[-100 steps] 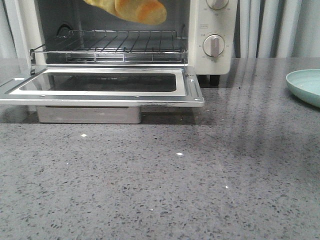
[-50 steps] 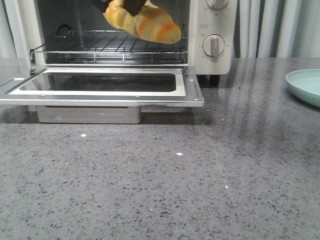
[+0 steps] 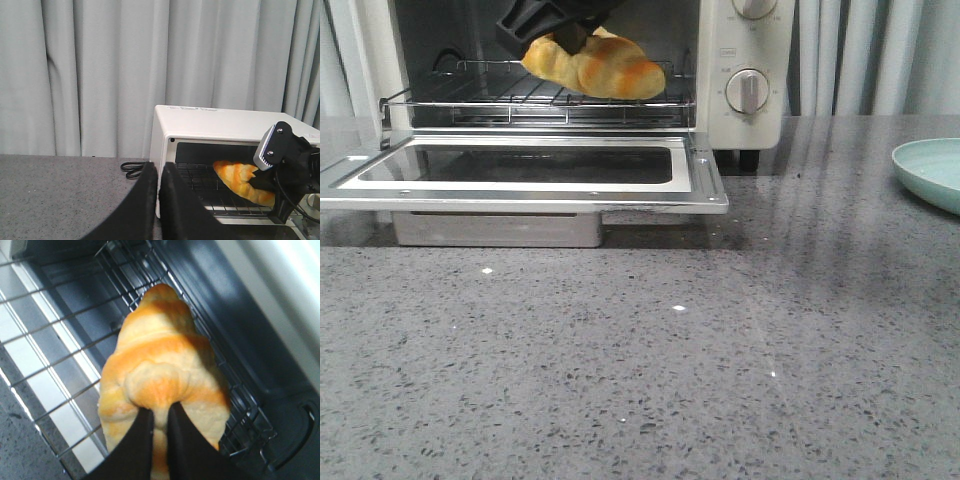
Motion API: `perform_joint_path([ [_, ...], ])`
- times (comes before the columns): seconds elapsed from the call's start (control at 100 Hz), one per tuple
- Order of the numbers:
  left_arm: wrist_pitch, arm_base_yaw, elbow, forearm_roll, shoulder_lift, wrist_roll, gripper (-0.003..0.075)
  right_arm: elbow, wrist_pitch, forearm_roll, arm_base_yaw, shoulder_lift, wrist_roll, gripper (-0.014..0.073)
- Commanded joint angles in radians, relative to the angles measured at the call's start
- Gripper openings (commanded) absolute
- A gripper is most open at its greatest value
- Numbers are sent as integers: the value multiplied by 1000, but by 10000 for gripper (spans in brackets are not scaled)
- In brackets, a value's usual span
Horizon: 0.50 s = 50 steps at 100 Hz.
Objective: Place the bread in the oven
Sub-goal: 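Lower the croissant onto the wire rack and open the right gripper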
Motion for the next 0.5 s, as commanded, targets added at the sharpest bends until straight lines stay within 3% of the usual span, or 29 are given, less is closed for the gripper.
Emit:
perform_joint_path([
  [0.0, -73, 1, -21, -6, 13, -8, -22, -39, -74, -47, -6, -51, 0, -67],
  [0.12, -73, 1, -21, -6, 13, -8, -21, -39, -75, -57, -6, -51, 0, -61],
  [0.19, -73, 1, -21, -6, 13, -8, -22, -39, -75, -60, -6, -51, 0, -8],
  [0.38, -73, 1, -21, -6, 13, -8, -22, -39, -75, -60, -6, -51, 0, 338],
  [0.49, -73, 1, -21, -6, 13, -8, -22, -39, -77, -61, -6, -51, 0, 422],
])
